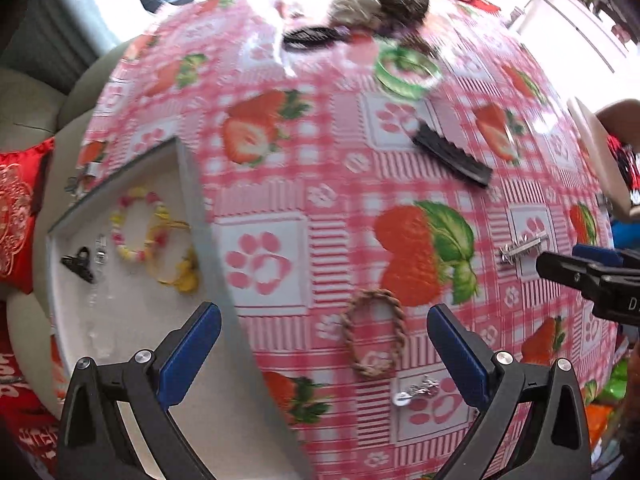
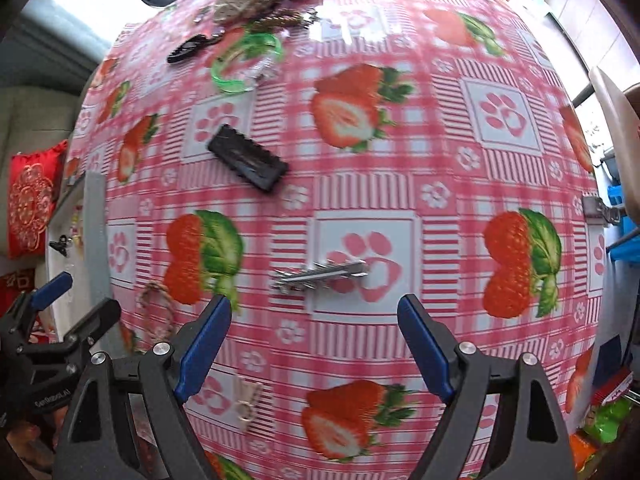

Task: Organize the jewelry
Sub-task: 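Grasp the braided brown bracelet with the left tool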

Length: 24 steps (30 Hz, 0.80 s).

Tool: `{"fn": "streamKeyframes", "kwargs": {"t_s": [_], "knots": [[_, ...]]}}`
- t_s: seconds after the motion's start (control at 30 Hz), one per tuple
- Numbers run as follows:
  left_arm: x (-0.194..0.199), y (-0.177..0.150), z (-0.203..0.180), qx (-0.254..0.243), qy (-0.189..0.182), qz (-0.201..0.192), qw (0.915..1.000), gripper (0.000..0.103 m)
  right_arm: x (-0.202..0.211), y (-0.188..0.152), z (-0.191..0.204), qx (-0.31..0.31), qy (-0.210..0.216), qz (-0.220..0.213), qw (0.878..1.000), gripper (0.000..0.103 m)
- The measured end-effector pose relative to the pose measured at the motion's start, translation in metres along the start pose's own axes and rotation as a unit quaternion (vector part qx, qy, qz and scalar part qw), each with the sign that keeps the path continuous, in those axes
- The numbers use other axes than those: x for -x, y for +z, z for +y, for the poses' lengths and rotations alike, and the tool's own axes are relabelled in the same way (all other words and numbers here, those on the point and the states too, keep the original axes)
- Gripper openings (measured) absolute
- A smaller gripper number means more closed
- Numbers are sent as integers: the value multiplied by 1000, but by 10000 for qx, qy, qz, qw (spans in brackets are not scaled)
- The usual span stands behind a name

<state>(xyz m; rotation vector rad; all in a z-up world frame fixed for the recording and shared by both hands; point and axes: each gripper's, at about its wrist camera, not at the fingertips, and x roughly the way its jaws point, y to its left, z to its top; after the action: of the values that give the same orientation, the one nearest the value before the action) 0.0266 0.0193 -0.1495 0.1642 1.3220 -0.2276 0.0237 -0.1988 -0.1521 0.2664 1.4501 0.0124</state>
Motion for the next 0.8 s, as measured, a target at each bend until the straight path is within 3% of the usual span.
{"fn": "streamKeyframes", "kwargs": {"t_s": [0.17,0.27,0.5,0.8], "knots": [[-19,-1,-15,-66,33,280,9996,103,-3,-3,-4,271,-145,9,9995,87],[-26,-1,-18,-25,62,367,9993,103,-6,-4,3,882,-262,-64,9957,87],[-46,-1,-23,131,169,659,9976,103,-18,-5,26,2657,-570,-139,9623,83],[-54,-2,-22,423,74,708,9966,103,-40,5,33,3391,-500,-23,9394,72]]}}
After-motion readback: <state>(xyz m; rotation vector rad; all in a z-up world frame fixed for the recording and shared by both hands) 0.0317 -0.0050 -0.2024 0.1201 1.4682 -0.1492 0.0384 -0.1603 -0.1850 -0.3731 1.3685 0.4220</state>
